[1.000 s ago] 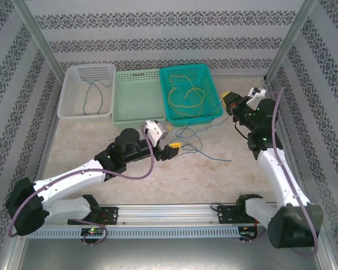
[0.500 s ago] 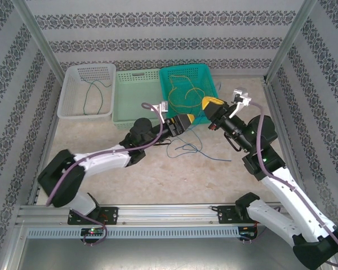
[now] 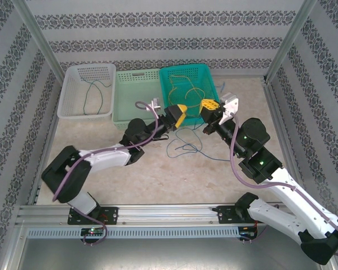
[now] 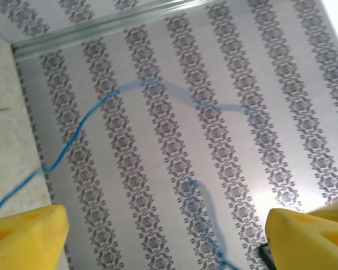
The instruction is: Untangle the cables
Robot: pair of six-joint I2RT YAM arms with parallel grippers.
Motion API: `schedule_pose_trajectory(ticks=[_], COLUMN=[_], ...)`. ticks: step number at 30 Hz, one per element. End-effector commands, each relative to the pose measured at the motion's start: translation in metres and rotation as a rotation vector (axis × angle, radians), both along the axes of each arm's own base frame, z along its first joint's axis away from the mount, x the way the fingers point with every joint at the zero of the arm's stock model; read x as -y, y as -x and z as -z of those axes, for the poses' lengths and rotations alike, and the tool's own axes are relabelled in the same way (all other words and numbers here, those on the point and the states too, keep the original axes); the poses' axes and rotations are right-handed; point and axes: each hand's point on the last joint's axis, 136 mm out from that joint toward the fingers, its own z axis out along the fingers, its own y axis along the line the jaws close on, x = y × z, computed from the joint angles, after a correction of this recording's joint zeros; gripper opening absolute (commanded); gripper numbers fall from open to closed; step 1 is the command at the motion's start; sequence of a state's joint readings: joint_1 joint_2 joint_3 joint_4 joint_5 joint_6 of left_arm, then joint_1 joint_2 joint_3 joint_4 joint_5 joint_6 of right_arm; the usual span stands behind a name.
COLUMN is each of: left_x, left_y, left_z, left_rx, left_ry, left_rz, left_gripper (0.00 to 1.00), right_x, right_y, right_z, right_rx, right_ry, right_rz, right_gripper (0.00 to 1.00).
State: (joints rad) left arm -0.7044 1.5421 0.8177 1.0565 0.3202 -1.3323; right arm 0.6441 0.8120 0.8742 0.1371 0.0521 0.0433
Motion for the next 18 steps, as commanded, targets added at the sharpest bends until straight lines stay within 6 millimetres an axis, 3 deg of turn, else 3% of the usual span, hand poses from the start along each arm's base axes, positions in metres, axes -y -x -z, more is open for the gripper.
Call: schedule_pose_trajectory(ticks=[1, 6, 11, 18], left_x=[-0.011, -0.012, -0.004, -0.003], left_y=[0.005, 0.003, 0.0, 0.002], left_z=[-0.015, -0.008, 0.0, 0.003], left_rx=[0.064, -0.027, -0.115, -0.147], left_ry=[-0.067, 0.031, 0.199, 0.205], left_rz=[-0.03, 0.009, 0.093, 0.094], left_gripper=[0.92, 0.94, 0.88, 0.87], right_x=[0.008, -0.002, -0.015, -0.02], right_y=[0.001, -0.009, -0.021, -0.032], right_z=[-0.005, -0.006, -0.007, -0.018], right_rx=[0.064, 0.106, 0.162, 0.299], right_ry=[0.067, 0.139, 0.207, 0.276], right_rz=[0.05, 0.054, 0.048, 0.105], right_gripper=[0.0, 0.0, 0.0, 0.0])
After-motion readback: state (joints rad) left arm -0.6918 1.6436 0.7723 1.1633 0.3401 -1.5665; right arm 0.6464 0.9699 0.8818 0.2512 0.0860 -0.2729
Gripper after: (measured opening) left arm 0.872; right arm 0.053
